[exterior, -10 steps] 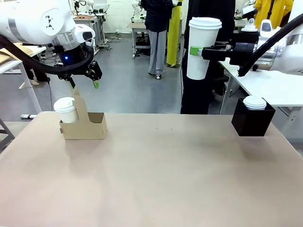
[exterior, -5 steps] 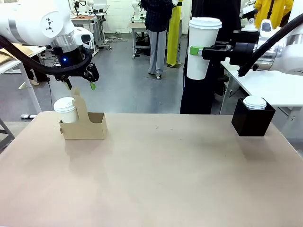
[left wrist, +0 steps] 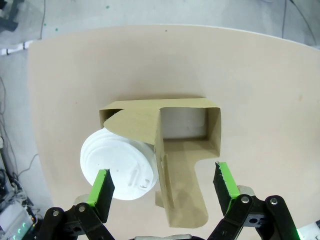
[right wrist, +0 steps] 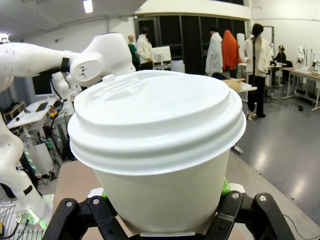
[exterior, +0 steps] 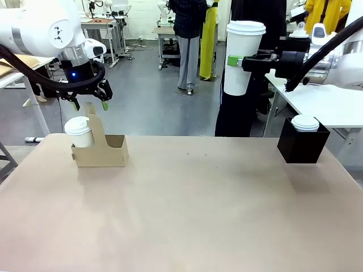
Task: Pour a drink into a cup and package it in a carrier.
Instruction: Position the Cup Carrier in the center of the table.
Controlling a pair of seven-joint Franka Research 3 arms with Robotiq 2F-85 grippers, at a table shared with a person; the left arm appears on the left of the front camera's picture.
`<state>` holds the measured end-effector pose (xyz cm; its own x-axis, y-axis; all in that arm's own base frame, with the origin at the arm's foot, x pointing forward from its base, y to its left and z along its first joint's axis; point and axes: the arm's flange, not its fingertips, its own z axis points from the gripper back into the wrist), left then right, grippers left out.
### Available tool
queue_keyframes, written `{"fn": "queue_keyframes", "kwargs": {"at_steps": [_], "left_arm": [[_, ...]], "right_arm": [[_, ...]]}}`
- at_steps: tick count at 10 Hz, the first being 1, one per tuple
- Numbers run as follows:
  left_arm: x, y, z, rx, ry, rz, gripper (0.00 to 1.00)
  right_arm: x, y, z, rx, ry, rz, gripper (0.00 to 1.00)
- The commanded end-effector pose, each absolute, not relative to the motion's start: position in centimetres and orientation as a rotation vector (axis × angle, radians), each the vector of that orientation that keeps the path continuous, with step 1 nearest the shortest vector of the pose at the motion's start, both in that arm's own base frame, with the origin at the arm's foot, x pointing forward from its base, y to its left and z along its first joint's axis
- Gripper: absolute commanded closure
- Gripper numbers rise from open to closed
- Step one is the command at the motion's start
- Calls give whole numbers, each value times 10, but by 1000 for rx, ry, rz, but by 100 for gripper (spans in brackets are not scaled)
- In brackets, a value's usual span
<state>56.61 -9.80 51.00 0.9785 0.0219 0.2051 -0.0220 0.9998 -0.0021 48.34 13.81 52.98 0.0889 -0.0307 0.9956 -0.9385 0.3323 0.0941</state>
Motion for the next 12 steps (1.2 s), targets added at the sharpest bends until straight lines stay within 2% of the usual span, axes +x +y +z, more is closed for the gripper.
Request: {"fn": "queue_keyframes", "kwargs": {"at_steps": [1,2,3,4,5,10,12], "left_arm": [[572,-101,514,8,-188,42,59],[574,-100,512,11,-180,50,60],[573,-101,511,14,-174,52,100],[575,-101,510,14,-169,56,65],[574,-104,508,17,-164,59,100],[578,-111,508,20,-143,121,100],[570,-105,505,4,-160,43,100]], "right_arm": [[483,141,533,1009,-1304,881,20],[483,141,533,1009,-1304,881,20],[483,141,533,1009,-1304,881,20],[483,141,533,1009,-1304,881,20],[483,141,533,1009,-1304,881,20],[483,141,533,1009,-1304,881,20],[483,141,533,1009,-1304,881,20]]}}
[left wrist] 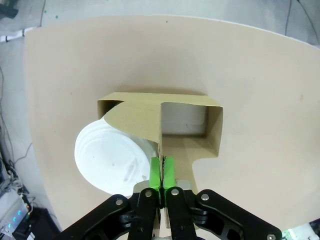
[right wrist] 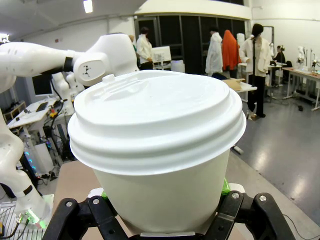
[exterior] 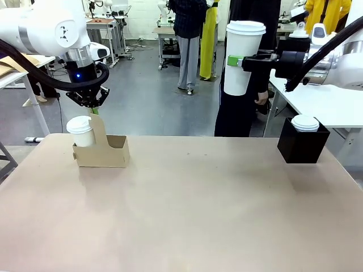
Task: Pour a drink into a cup and package it in a carrier.
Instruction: Position the Cup Carrier in the center of the table.
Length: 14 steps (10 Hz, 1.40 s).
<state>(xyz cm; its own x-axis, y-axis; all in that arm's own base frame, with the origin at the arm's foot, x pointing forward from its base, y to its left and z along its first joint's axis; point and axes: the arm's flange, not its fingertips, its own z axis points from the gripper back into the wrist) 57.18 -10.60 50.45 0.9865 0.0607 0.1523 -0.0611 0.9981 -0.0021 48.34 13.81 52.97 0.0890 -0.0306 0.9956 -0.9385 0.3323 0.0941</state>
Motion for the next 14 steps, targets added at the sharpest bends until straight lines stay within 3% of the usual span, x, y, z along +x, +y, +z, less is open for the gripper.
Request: {"fn": "queue_keyframes", "kwargs": {"at_steps": [1,5,7,11,14], "left_arm": [[570,-105,505,4,-160,43,100],[567,-110,510,-11,-182,72,98],[549,-122,544,-37,-222,64,98],[483,-179,608,-35,-270,14,98],[427,-220,613,-79,-205,20,98]], "right_arm": [[483,141,533,1009,-1304,881,20],[483,141,533,1009,-1304,881,20],[483,141,533,1009,-1304,881,20],[483,141,533,1009,-1304,881,20],[483,141,533,1009,-1304,881,20]]}}
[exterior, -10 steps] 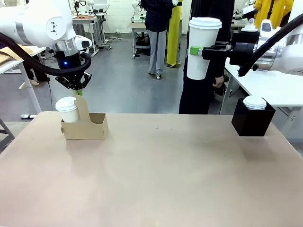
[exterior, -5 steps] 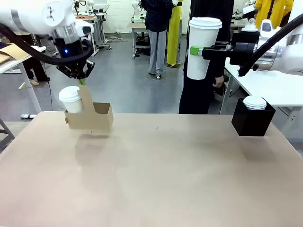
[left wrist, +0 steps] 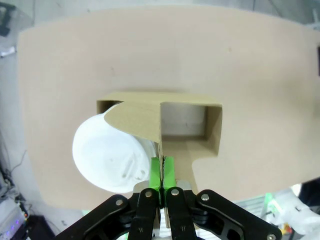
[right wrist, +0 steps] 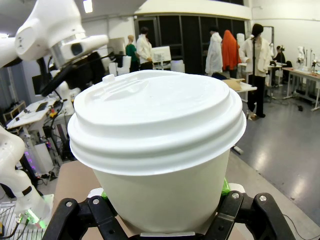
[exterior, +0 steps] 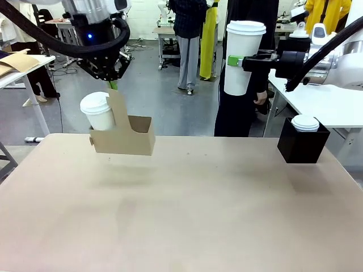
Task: Pour a drink into a cup and package it in a carrier.
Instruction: Position the Cup Carrier in the center of the table.
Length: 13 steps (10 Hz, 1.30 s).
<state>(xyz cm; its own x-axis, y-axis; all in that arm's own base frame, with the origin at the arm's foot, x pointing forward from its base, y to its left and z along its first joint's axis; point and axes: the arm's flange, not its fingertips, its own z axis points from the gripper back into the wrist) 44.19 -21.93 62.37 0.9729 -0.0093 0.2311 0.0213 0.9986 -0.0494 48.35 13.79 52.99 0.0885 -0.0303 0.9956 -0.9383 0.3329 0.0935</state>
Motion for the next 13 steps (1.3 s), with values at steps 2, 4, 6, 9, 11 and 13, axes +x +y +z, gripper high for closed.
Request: {"fn": "queue_keyframes", "kwargs": {"at_steps": [2,4,6,9,11,13], "left_arm": [[396,-243,608,-100,-186,39,98],[368,-268,593,-94,-200,56,98],[357,-295,569,-78,-198,43,98],[356,-325,541,-69,-179,25,98],[353,-344,528,-60,-162,13,98],[350,-362,511,-19,-128,-16,98]], "right_arm": [[483,141,533,1009,-1304,881,20],[483,141,533,1009,-1304,881,20],[483,141,533,1009,-1304,881,20],[483,141,533,1009,-1304,881,20],[483,141,533,1009,-1304,881,20],[483,141,533,1009,-1304,881,20]]}}
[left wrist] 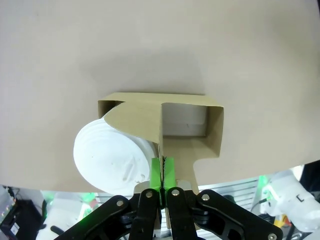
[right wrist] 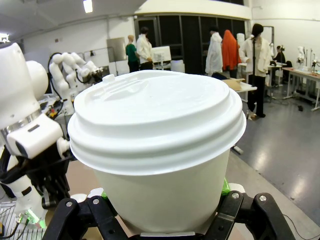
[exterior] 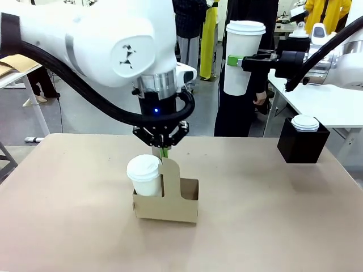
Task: Pour a drink into a cup and package it in a carrier.
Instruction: Position the Cup Carrier in the center of the table, then insert the held 600 ml Paper Cup into the Cup Carrier.
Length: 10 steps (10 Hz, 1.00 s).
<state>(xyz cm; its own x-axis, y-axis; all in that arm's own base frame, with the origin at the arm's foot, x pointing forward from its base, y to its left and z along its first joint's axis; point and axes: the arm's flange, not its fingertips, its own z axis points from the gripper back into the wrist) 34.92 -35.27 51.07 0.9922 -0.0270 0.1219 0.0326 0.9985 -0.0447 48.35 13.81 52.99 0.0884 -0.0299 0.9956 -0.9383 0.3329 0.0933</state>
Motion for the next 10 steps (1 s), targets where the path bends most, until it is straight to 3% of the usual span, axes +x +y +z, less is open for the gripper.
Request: {"fn": "queue_keyframes", "kwargs": {"at_steps": [1,10], "left_arm": [[347,-365,506,-6,-139,-8,98],[345,-364,502,-24,-124,-32,98]], "right_arm": [[483,141,533,1009,-1304,881,20],[483,141,533,1009,-1304,881,20]]}}
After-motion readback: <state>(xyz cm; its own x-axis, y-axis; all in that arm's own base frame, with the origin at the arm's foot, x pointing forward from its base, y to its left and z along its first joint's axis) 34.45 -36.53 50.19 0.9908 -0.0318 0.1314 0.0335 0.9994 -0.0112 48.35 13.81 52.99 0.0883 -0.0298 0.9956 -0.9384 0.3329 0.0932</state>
